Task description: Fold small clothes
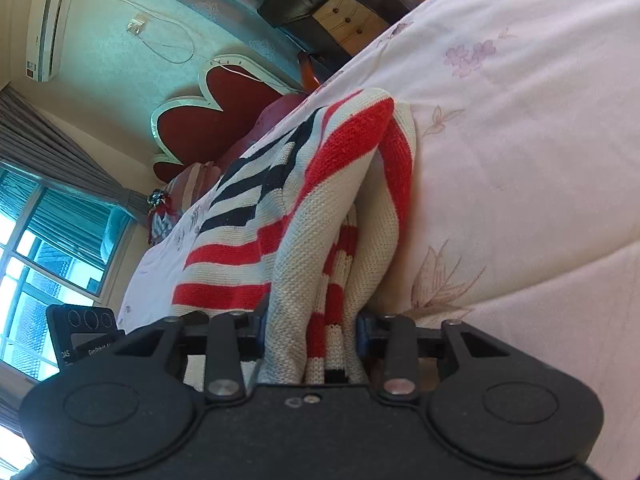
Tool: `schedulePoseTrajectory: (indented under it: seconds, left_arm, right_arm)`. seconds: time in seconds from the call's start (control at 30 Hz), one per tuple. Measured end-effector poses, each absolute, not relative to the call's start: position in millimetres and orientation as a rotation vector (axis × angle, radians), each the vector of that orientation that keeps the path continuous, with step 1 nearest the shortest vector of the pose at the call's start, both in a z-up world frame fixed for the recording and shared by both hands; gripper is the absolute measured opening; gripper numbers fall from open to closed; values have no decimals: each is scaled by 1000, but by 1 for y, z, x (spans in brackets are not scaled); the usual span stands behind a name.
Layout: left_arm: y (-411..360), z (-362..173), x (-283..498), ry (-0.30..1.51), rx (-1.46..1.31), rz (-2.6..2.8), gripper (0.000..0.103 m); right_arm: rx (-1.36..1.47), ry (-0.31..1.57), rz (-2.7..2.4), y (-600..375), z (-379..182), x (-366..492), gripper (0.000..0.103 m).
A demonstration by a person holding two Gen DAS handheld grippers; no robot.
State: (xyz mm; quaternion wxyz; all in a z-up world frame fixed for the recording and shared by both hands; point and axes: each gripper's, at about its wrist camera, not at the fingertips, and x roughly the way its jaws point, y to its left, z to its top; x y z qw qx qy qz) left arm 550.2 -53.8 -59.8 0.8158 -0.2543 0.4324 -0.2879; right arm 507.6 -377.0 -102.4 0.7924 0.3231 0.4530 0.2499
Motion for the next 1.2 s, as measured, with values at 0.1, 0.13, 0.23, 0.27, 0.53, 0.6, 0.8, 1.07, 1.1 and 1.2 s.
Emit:
schedulePoseTrajectory:
  seconds: [0.1, 0.13, 0.23, 0.27, 0.53, 0.6, 0.8, 1.07, 1.1, 1.2]
  left_arm:
    - [-48, -49, 546, 890, -555, -649, 53]
    - [-46, -43, 544, 882, -554, -663, 53]
    - [-38, -26, 538, 864, -546, -691, 53]
    - [-31, -20, 536, 862, -547, -695, 53]
    - [53, 20, 511, 806, -534, -680, 53]
    - [75, 26, 505, 800, -527, -665, 53]
    - [140, 29, 487, 790, -524, -612, 53]
    - [200, 6, 469, 822, -555, -581, 53]
    - [205, 3, 469, 827, -557, -582, 53]
    - [213, -7, 468, 842, -562, -579, 53]
  right_arm:
    - [664, 947, 522, -371, -91, 502, 34]
    - [656, 936, 520, -368, -86, 499, 34]
    - [635, 916, 528, -355, -66, 492, 34]
    - [609, 912, 532, -347, -57, 490, 34]
    - [520, 874, 580, -278, -9, 472, 34]
    - [511, 869, 597, -256, -3, 470, 34]
    - [503, 882, 650, -192, 0, 471, 34]
    - [476, 930, 696, -119, -9, 466, 34]
    - [477, 936, 699, -113, -11, 466, 34]
    - [489, 955, 697, -101, -19, 465, 34]
